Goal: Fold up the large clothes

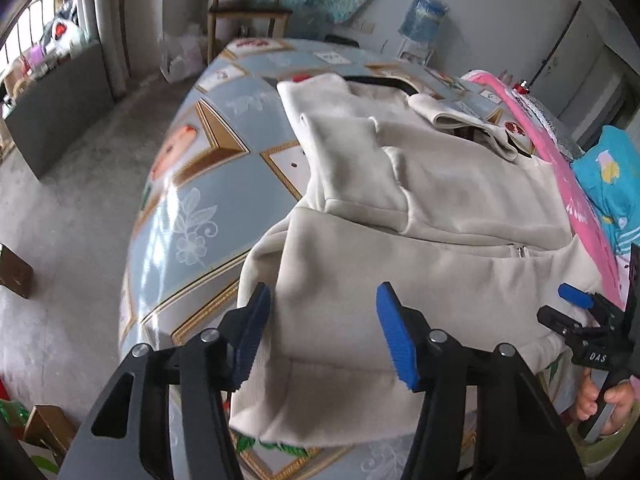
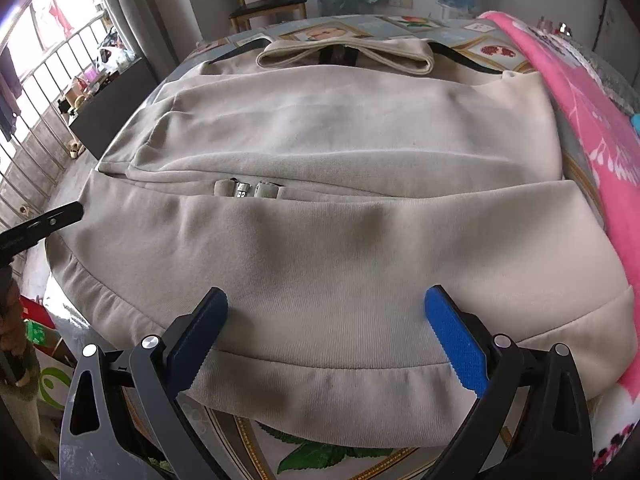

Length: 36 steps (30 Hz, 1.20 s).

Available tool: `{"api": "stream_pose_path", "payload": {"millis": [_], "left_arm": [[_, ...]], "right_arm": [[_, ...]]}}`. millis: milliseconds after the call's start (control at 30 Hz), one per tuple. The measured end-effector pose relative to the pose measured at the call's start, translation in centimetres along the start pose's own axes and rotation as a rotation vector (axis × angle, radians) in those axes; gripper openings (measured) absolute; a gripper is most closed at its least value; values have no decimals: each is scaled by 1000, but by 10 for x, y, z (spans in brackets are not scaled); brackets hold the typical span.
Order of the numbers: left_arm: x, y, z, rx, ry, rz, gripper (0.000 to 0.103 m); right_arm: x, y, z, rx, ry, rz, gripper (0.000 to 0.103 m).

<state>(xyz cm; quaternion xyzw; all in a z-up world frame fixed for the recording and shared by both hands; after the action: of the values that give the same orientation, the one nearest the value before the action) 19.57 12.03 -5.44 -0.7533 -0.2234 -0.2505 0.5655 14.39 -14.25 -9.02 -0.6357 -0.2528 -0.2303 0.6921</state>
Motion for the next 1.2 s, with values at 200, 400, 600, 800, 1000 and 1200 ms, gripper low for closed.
{"api": "stream_pose_path", "payload": {"millis": [200,400,600,800,1000,1200], "left_arm": [[7,13,11,-113,-49,9,46],[16,14,19,-264,-145,-2,46],[21,23,19,-265,-136,15,44],[23,21,23,-367,-192,22,43],[22,19,22,-346,-208,32,31],[22,10,9,-352,-144,14,31]], "right_arm": [[1,2,-1,-2,-4,6,96],[1,2,0,-6,-5,7,96],[1,3,0,-9,-4,6,96],[0,3,0,-15,-3,5,96],[-1,3,1,-16,-11,-1,96],[-1,3,1,-16,-16,-5,96]]}}
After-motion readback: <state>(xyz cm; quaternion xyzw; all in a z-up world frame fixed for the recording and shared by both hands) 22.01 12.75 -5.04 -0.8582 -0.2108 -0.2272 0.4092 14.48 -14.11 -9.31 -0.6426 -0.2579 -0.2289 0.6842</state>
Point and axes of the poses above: each gripper's, at about its wrist camera, not at the fingertips, and y roughly the way its jaws point, z to its left, x to its top, the point moved 2 cm from there along y, roughly the way its jaws point, and after that the axes turned 10 degrees about -z, right-handed, at the moved point
